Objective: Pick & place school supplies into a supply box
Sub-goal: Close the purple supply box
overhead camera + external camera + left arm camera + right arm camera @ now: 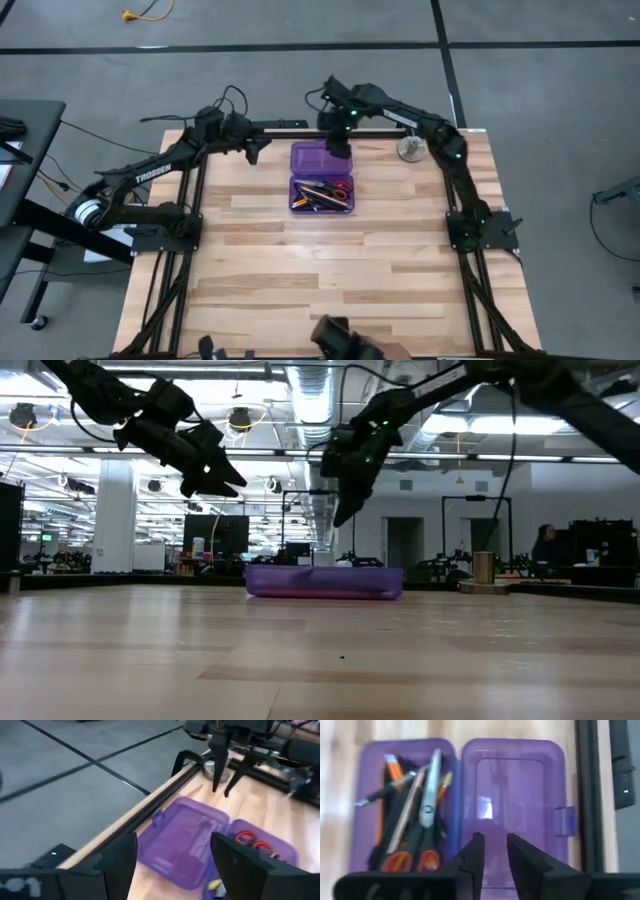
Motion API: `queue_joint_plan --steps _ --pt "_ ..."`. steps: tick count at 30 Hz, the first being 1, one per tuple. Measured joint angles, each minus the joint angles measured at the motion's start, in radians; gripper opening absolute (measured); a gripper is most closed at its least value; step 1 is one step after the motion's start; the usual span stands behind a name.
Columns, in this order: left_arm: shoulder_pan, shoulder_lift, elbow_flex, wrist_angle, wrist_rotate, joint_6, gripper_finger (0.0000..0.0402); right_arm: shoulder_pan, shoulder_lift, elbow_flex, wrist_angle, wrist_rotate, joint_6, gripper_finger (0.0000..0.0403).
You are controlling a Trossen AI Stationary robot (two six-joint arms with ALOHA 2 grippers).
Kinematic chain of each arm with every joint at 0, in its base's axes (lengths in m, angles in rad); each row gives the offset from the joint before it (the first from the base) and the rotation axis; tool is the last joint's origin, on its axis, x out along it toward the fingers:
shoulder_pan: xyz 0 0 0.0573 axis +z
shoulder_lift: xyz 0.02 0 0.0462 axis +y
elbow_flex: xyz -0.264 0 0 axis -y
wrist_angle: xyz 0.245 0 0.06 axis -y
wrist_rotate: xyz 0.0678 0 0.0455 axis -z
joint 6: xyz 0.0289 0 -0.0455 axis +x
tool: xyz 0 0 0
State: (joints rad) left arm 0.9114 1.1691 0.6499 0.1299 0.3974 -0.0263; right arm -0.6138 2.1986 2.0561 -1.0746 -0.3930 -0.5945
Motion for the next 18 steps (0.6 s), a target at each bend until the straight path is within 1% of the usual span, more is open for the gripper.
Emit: queue_joint_plan --steps 3,5,8,11,13,18 --pt "0.011 0.017 0.0 0.005 -0.001 0.041 0.0239 0.017 0.073 0.094 -0.03 0.055 -0.037 0.0094" --pt "0.029 0.046 0.001 0.042 0.005 0.042 0.0239 0.022 0.113 0.143 -0.037 0.109 -0.045 0.0111" --pt "0.074 0.115 0.001 0.095 0.06 0.036 0.0239 0.032 0.155 0.189 -0.053 0.176 -0.072 0.0132" --pt "0.118 0.198 0.001 0.15 0.134 0.028 0.0239 0.038 0.181 0.224 -0.086 0.195 -0.097 0.0146" --pt "0.139 0.259 0.001 0.185 0.16 0.02 0.0239 0.035 0.192 0.241 -0.091 0.199 -0.102 0.0153" --pt "0.162 0.378 0.002 0.28 0.173 0.015 0.0239 0.0 0.196 0.243 -0.081 0.213 -0.103 0.017"
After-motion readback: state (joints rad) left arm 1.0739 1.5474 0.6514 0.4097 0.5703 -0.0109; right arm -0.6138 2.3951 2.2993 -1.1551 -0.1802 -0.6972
